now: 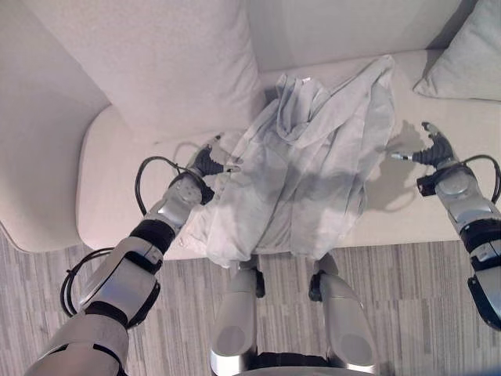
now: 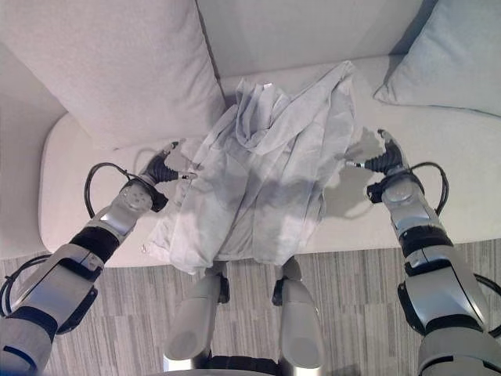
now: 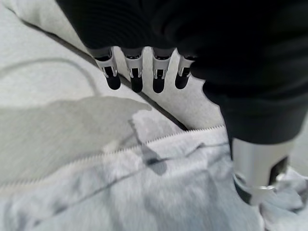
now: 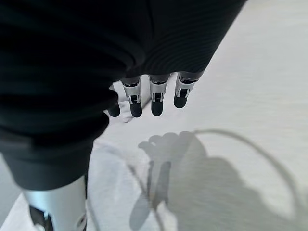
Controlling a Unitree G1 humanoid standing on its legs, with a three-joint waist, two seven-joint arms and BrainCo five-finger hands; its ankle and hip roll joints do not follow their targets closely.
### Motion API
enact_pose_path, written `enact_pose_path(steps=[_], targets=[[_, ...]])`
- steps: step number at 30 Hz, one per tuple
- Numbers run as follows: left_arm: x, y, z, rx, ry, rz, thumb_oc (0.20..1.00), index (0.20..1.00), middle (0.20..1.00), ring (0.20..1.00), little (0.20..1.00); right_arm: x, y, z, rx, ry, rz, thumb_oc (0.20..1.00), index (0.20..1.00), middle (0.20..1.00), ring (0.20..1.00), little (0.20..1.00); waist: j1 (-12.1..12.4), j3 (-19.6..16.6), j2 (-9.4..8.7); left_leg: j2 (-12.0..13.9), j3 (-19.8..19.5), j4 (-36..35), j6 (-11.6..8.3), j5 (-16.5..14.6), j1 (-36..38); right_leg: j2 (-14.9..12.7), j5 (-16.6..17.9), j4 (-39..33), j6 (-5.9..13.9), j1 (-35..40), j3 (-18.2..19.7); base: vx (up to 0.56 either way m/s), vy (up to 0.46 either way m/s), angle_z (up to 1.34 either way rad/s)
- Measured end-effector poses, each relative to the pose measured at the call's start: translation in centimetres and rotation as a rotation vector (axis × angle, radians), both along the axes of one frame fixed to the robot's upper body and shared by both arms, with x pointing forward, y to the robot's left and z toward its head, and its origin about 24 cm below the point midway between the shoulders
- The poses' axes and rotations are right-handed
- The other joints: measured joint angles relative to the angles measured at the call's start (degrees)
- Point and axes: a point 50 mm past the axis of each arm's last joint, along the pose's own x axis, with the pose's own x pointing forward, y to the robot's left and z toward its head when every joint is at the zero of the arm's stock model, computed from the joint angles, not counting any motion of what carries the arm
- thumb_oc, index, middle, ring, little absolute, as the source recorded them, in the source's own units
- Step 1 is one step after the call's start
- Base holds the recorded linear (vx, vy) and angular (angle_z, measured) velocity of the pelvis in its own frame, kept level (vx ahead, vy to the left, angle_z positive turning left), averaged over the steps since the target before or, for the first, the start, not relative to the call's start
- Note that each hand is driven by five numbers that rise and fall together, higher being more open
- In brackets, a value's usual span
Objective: Hang the clothes on the sofa on the clothes rack.
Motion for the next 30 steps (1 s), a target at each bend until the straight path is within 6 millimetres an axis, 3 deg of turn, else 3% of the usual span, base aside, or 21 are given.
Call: enact_pose_path(steps=[7,17,30], targets=[[1.0,-0.6,3.2,0.106,-0.087,-0.018,1.000,1.000,1.000,1.000,1.000,1.4,2.3,3.1,-0.086,-0.053,0.063,1.000,1.000,1.000,1.000,1.000,0.08,0.08,-0.90,-0.02,-0.28,0.02,0.03,1.10,-5.24,0.04,1.16,0.01,-0.28,-5.18,0.06,0.00,-0.004,0.00],[0.4,-3.8,1.8,0.033,-0.106,-0.082,1.000,1.000,1.000,1.000,1.000,2.0,2.8,3.1,-0.098,-0.039,0.024,1.000,1.000,1.000,1.000,1.000,0.97,-0.04,-2.23,-0.25,-1.35,0.03,0.32,1.72,-8.82,-0.05,1.45,0.01,-0.20,-8.34,-0.43,0.01,-0.003,0.04],[-0.2,-4.1,2.7,-0.038,-0.182,-0.094,1.000,1.000,1.000,1.000,1.000,2.3,3.5,3.2,-0.090,-0.066,0.011,1.000,1.000,1.000,1.000,1.000,1.96,-0.21,-2.57,-0.29,-1.55,0.05,0.16,2.23,-12.05,-0.03,2.01,0.01,-0.22,-11.54,-0.35,0.00,0.000,0.00]])
